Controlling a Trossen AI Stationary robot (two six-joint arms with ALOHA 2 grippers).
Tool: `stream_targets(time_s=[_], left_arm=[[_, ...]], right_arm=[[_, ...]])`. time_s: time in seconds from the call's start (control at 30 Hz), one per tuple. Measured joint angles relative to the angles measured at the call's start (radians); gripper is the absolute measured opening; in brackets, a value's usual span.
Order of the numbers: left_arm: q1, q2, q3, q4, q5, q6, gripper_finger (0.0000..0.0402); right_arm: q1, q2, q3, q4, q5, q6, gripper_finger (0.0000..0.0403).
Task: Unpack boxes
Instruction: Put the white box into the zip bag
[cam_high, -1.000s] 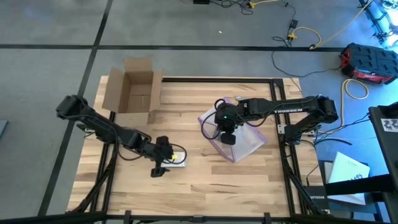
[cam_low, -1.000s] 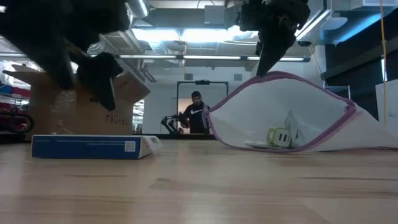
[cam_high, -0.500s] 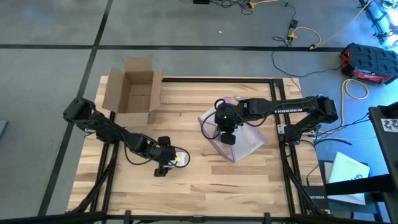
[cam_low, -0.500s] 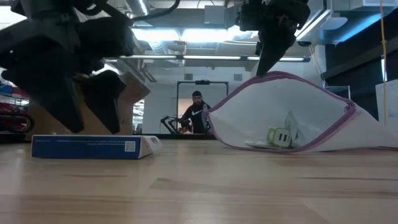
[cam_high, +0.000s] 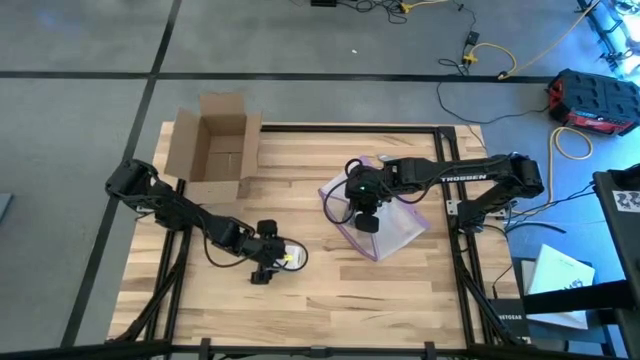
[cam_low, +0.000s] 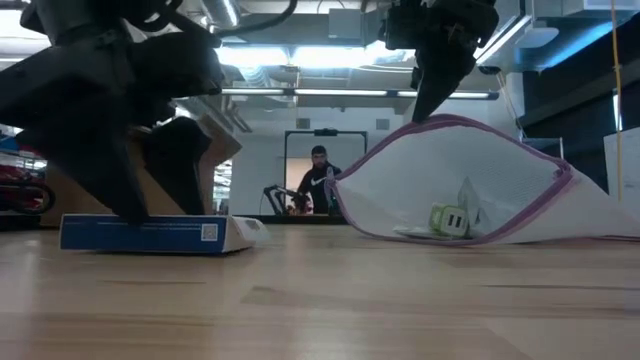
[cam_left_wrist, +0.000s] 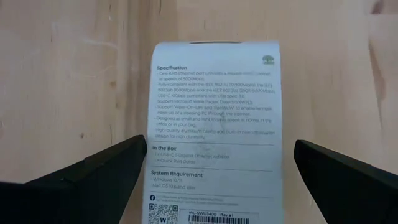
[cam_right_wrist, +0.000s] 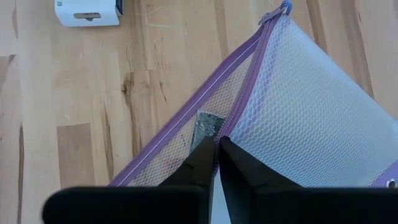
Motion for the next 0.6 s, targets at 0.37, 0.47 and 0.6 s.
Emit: stream_targets(time_s=[0.37,0.47,0.6], left_arm=[[0.0,0.026,-0.003,-0.009,-0.033,0.018,0.04],[0.001,0.026,-0.003,-0.008,-0.034,0.02,0.04],[0.011,0.026,-0.003,-0.009,-0.039,0.024,0.04]], right_arm=[[0.0,0.0,0.0,0.0,0.0,0.0,0.001],[0.0,0.0,0.0,0.0,0.0,0.0,0.001],[0.0,0.0,0.0,0.0,0.0,0.0,0.001]])
